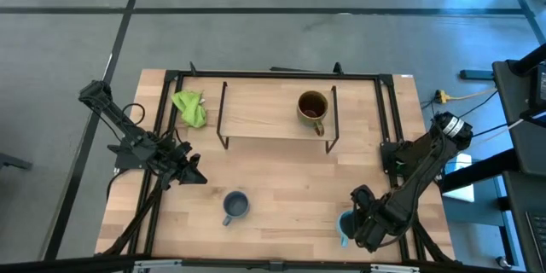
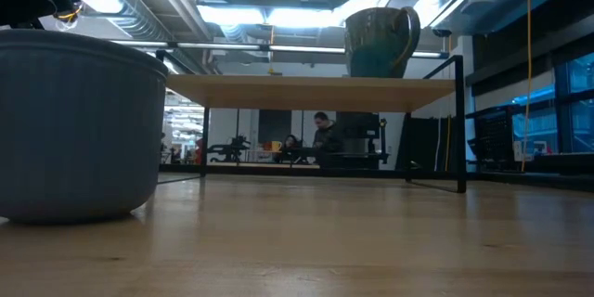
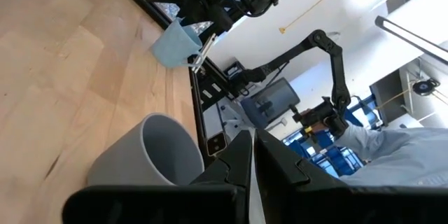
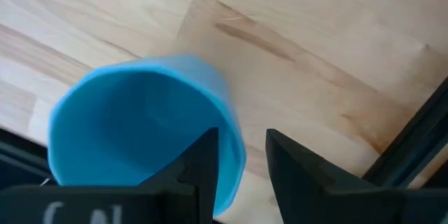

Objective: Stack small to large cups/mugs on shelf
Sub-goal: Put the blue mug on the shelf

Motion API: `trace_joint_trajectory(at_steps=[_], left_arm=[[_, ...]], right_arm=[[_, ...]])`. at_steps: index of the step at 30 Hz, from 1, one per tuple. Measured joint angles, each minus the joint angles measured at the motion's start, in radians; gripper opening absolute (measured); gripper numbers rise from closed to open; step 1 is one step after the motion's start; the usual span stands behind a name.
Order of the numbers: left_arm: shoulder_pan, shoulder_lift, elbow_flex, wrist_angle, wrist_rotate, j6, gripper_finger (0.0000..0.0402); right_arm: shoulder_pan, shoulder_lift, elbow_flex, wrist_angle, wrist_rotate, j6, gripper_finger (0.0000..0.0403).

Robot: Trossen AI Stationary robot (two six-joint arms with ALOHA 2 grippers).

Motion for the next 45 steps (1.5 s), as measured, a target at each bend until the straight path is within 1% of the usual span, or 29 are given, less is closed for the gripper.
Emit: trace_joint_trajectory(at_steps=[7,13,16,22,26,30,32,37,43,45], left_arm=[[0.0,0.0,0.0,0.0,-0.005,0.0,0.0014],[0.0,0.0,0.0,0.0,-0.005,0.0,0.0014],[0.0,0.0,0.0,0.0,-0.005,0.0,0.0014],[0.0,0.0,0.0,0.0,-0.007,0.0,0.0014],[0.0,0.0,0.0,0.0,-0.014,0.0,0.0014],[0.0,0.0,0.0,0.0,-0.032,0.001,0.0014],[0.0,0.0,0.0,0.0,-0.042,0.001,0.0014],[0.0,0.0,0.0,0.0,-0.053,0.001,0.0014],[0.0,0.0,0.0,0.0,-0.054,0.001,0.0014],[0.0,0.0,0.0,0.0,-0.058,0.002,0.0014]], right_arm=[[0.0,0.0,-0.074,0.168,-0.022,0.001,0.012],[0.0,0.0,-0.081,0.166,-0.023,0.0,0.0112],[0.0,0.0,-0.081,0.164,-0.024,-0.001,0.0089],[-0.001,0.0,-0.081,0.165,-0.029,-0.001,0.0024],[-0.001,0.0,-0.081,0.164,-0.031,-0.018,0.0022],[-0.012,0.001,-0.072,0.156,-0.035,-0.039,0.0044],[-0.025,0.001,-0.057,0.156,-0.037,-0.068,0.0048],[-0.069,0.002,-0.014,0.139,-0.032,-0.157,0.0022],[-0.134,0.002,0.053,0.128,-0.034,-0.273,0.0022],[-0.161,0.002,0.08,0.122,-0.031,-0.319,0.003]])
